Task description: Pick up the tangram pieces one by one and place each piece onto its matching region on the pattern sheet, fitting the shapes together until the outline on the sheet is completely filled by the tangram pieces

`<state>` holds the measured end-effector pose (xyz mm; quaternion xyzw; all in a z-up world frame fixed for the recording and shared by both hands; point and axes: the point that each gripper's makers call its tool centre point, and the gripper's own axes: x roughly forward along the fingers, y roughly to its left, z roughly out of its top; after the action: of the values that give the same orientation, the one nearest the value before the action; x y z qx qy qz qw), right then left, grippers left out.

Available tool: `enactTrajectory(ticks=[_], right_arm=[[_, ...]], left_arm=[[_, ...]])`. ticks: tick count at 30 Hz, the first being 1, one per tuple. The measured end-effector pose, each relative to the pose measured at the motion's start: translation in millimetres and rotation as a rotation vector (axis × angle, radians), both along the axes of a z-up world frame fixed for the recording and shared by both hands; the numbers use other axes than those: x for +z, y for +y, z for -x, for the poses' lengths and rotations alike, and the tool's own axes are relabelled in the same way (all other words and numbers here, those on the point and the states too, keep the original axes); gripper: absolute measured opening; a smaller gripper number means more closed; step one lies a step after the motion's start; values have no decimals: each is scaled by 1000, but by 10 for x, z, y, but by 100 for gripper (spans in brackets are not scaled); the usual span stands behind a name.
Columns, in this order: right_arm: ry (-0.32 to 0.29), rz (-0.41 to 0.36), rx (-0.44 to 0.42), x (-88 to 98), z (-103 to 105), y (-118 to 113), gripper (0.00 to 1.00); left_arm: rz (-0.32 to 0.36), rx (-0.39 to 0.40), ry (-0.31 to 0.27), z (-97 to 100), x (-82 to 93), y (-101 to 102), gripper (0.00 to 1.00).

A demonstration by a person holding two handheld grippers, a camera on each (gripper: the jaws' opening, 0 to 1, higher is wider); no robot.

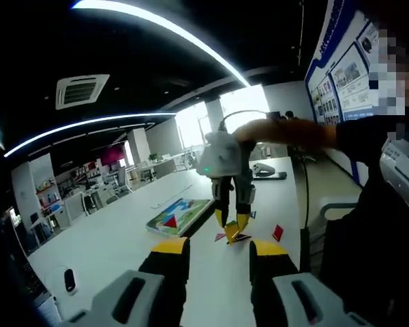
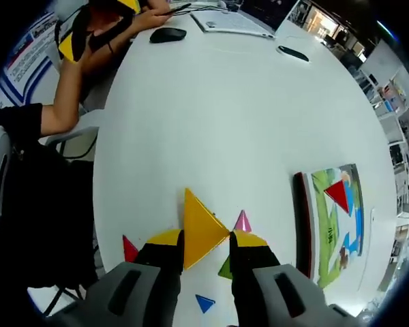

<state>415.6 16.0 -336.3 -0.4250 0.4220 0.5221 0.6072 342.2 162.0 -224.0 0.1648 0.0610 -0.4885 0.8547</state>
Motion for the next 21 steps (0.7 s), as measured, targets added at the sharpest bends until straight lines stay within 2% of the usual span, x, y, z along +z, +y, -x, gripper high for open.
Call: enactTrajectory(ticks=[4,11,14,21], right_arm=[[-12,5,-8,65,-87,-74,28],[-74,48,-20,223,-416,-254,28],[-100,66,-29,297,-559,-294,28],[-173,100,-36,407,-900,-338,27]], left_arm=[[-2,2,2,-5,-5,-13,36],[-9,4,2,-22,-13,-34,37],[1,25,3,-81,7,-19,38],[-6,20,5,-64,-6,-22,38]])
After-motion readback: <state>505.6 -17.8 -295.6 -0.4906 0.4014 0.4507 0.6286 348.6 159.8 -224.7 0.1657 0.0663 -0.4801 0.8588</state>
